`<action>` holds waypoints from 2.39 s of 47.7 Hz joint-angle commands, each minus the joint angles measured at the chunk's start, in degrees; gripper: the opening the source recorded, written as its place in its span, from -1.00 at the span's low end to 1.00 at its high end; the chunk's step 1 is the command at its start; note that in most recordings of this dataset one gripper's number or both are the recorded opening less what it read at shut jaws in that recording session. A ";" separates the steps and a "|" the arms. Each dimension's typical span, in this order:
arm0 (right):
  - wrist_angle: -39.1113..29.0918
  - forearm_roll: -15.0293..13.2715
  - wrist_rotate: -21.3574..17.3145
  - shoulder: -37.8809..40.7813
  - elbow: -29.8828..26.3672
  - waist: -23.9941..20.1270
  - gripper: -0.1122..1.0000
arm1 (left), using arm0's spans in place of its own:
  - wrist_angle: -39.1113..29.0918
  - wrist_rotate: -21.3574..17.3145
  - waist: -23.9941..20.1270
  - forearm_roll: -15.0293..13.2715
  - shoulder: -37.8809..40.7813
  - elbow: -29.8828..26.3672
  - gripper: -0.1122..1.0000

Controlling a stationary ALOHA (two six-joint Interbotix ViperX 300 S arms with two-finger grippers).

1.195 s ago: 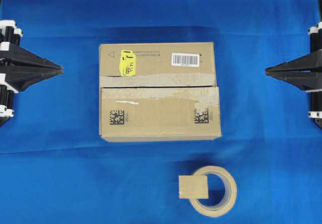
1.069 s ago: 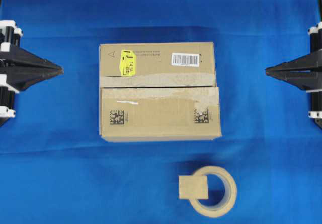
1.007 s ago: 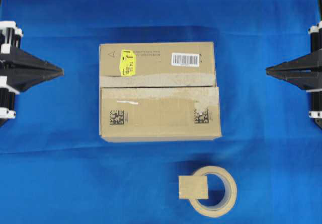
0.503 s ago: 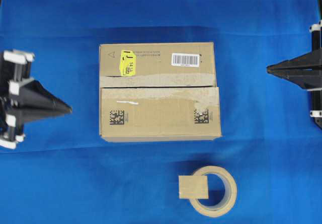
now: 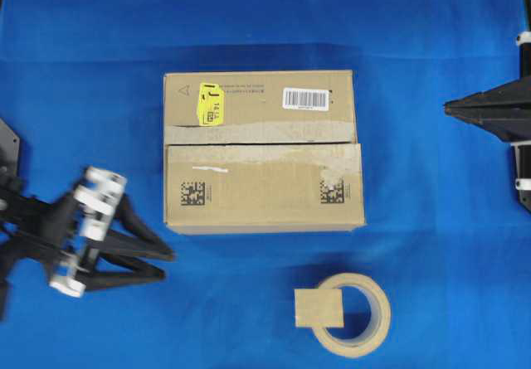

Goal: Apply tape along the seams of the closed cardboard box to seal it securely.
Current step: 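Move the left gripper to the tan tape roll and pinch its free end, then pull the tape end up and carry it over the box seam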

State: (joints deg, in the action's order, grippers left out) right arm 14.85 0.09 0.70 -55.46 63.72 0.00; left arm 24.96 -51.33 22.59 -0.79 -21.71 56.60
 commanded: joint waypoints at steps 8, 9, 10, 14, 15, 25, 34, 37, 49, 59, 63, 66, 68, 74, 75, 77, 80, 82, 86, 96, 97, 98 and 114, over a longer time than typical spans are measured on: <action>-2.11 -0.35 0.00 0.18 -1.76 -0.18 -0.80 | 1.41 -9.84 -0.18 -0.70 15.29 -10.72 0.30; -2.20 -0.35 0.00 0.18 -1.76 -0.18 -0.80 | 1.41 -10.20 -0.18 -0.70 16.70 -11.78 0.28; -2.20 -0.35 0.09 0.18 -1.76 -0.18 -0.80 | 1.41 -10.46 -0.26 -0.70 18.02 -12.83 0.28; -2.37 -0.44 0.09 0.26 -1.67 -0.09 -0.80 | 1.05 -11.34 -0.62 -0.70 23.82 -17.67 0.31; -2.46 -0.44 0.18 0.26 -1.67 -0.18 -0.80 | 0.97 -11.43 -0.70 -0.62 25.05 -18.63 0.31; -2.64 -2.81 1.23 0.00 -1.85 -0.09 -0.80 | -0.88 -15.73 -1.23 -0.53 33.49 -25.31 0.31; -2.72 -3.69 1.32 0.35 -1.58 -0.18 -0.80 | -1.14 -17.93 -1.58 -0.62 38.23 -29.09 0.31; -2.90 -3.69 1.32 0.79 -1.58 -0.18 -0.80 | -1.32 -18.02 -1.85 -0.53 39.90 -30.67 0.31; -3.34 -3.69 1.32 2.20 -1.23 -0.18 -0.80 | -2.02 -18.11 -2.11 -0.62 43.33 -33.57 0.29; -3.34 -3.69 1.32 2.46 -1.23 -0.26 -0.80 | -5.27 -17.58 -2.37 -0.97 43.07 -32.87 0.21; -3.34 -3.69 1.32 2.46 -1.14 -0.26 -0.80 | -5.27 -17.49 -2.37 -1.05 42.89 -32.34 0.18; -3.34 -3.69 1.32 2.46 -1.14 -0.26 -0.80 | -5.27 -17.40 -2.37 -1.05 42.80 -32.34 0.16; -3.34 -3.69 1.32 2.46 -1.14 -0.26 -0.80 | -5.27 -17.40 -2.37 -1.05 42.89 -32.34 0.16; -3.34 -3.69 1.32 2.46 -1.14 -0.26 -0.80 | -5.27 -17.67 -2.29 -1.05 42.89 -32.52 0.15; -3.43 -3.69 1.32 2.46 -1.14 -0.26 -0.80 | -5.27 -17.84 -2.29 -0.97 42.89 -32.43 0.13; -3.43 -3.69 1.32 2.46 -1.23 -0.26 -0.80 | -5.27 -18.02 -2.20 -0.88 42.80 -32.34 0.10; -3.43 -3.69 1.32 2.46 -1.14 -0.35 -0.80 | -5.27 -18.11 -2.20 -0.88 42.71 -32.26 -0.02; -3.43 -3.69 1.32 2.46 -1.14 -0.35 -0.80 | -5.45 -18.19 -2.20 -0.79 42.63 -32.17 -0.16; -3.34 -3.69 1.32 2.46 -1.23 -0.35 -0.80 | -5.45 -18.54 -2.20 -0.70 42.45 -31.90 -0.54; -3.34 -3.69 1.23 2.46 -1.23 -0.26 -0.80 | -5.54 -19.51 -2.20 -0.70 41.75 -32.08 -0.79; -3.43 -3.69 1.23 2.55 -1.14 -0.35 -0.80 | -5.54 -19.51 -2.20 -0.70 41.48 -31.99 -0.79; -3.34 -3.69 1.14 2.55 -1.23 -0.35 -0.80 | -5.54 -19.51 -2.20 -0.70 41.22 -31.90 -0.79; -3.69 -3.69 1.05 2.72 -1.14 -0.35 -0.80 | -8.35 -22.32 -1.85 -0.70 32.43 -31.29 -0.79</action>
State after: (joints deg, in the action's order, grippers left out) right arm 11.16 -3.43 1.85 -53.17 63.54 -0.18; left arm 17.40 -72.86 20.48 -1.58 15.12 25.66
